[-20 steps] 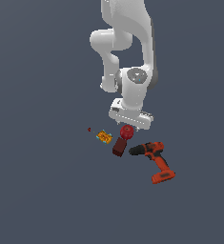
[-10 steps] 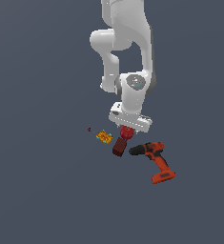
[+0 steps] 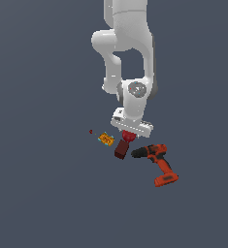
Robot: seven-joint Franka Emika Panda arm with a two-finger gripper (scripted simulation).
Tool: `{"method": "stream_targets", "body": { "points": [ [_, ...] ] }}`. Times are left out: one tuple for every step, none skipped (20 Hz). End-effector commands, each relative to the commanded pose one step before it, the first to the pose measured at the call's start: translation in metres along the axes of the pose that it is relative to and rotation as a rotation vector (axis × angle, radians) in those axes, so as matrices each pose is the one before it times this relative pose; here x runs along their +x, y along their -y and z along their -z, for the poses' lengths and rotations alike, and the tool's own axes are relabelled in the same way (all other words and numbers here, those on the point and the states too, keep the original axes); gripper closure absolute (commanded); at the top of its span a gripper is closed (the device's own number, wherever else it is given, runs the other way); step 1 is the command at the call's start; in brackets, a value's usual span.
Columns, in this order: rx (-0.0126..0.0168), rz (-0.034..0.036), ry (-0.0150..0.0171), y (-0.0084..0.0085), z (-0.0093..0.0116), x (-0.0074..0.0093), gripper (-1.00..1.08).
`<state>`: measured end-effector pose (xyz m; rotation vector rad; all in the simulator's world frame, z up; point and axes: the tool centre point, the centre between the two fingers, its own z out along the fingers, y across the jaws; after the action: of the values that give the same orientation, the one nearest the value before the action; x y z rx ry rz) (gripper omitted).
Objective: Pick up a designated object from a clutter of objects.
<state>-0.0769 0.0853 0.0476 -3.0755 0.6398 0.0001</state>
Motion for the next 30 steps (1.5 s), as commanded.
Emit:
{"method": "stream_targets", "body": {
  "points": [
    [-0.00020, -0.00089, -0.00012, -0.00038, -0.00115, 0.00030, 1.08],
    [0.00000, 0.00000, 0.00000, 0.00000, 0.00000, 0.00000, 1.08],
    [0.00000, 0.00000, 0.00000, 0.00000, 0.00000, 0.00000, 1.08],
    [0.00000, 0.00000, 0.00000, 0.00000, 0.00000, 0.00000, 1.08],
    [0.00000, 0.00000, 0.00000, 0.00000, 0.00000, 0.00000, 1.08],
    [0.00000, 0.00000, 0.00000, 0.00000, 0.00000, 0.00000, 1.08],
    [0.00000, 0.00000, 0.00000, 0.00000, 0.00000, 0.00000, 1.08],
    [0.00000, 0.00000, 0.00000, 0.00000, 0.00000, 0.00000, 1.08],
    [0.00000, 0.00000, 0.00000, 0.00000, 0.00000, 0.00000, 1.08],
    [0.00113, 0.00122, -0.00103, 0.00094, 0.00107, -0.00026, 1.08],
    [0.00000, 0.00000, 0.00000, 0.00003, 0.00022, 0.00009, 1.08],
    [0.00000, 0.00000, 0.00000, 0.00008, 0.00067, 0.00026, 1.08],
    [0.00000, 0.00000, 0.00000, 0.00014, 0.00112, 0.00043, 1.08],
    [0.00000, 0.00000, 0.00000, 0.00020, 0.00157, 0.00060, 1.08],
    [0.00000, 0.00000, 0.00000, 0.00025, 0.00202, 0.00078, 1.08],
    [0.00000, 0.00000, 0.00000, 0.00031, 0.00247, 0.00095, 1.08],
    [0.00000, 0.00000, 0.00000, 0.00037, 0.00291, 0.00112, 1.08],
    [0.00000, 0.00000, 0.00000, 0.00043, 0.00336, 0.00129, 1.08],
    [0.00000, 0.00000, 0.00000, 0.00049, 0.00381, 0.00147, 1.08],
    [0.00000, 0.00000, 0.00000, 0.00055, 0.00426, 0.00164, 1.08],
    [0.00000, 0.00000, 0.00000, 0.00061, 0.00470, 0.00181, 1.08],
    [0.00000, 0.00000, 0.00000, 0.00067, 0.00515, 0.00198, 1.08],
    [0.00000, 0.00000, 0.00000, 0.00073, 0.00560, 0.00215, 1.08],
    [0.00000, 0.00000, 0.00000, 0.00079, 0.00605, 0.00233, 1.08],
    [0.00000, 0.00000, 0.00000, 0.00085, 0.00651, 0.00250, 1.08],
    [0.00040, 0.00017, 0.00054, 0.00095, 0.00685, 0.00269, 1.08],
    [0.00000, 0.00000, 0.00000, 0.00098, 0.00742, 0.00286, 1.08],
    [0.00000, 0.00000, 0.00000, 0.00105, 0.00789, 0.00305, 1.08],
    [0.00000, 0.00000, 0.00000, 0.00112, 0.00835, 0.00323, 1.08],
    [0.00000, 0.00000, 0.00000, 0.00117, 0.00876, 0.00340, 1.08]
  ]
}}
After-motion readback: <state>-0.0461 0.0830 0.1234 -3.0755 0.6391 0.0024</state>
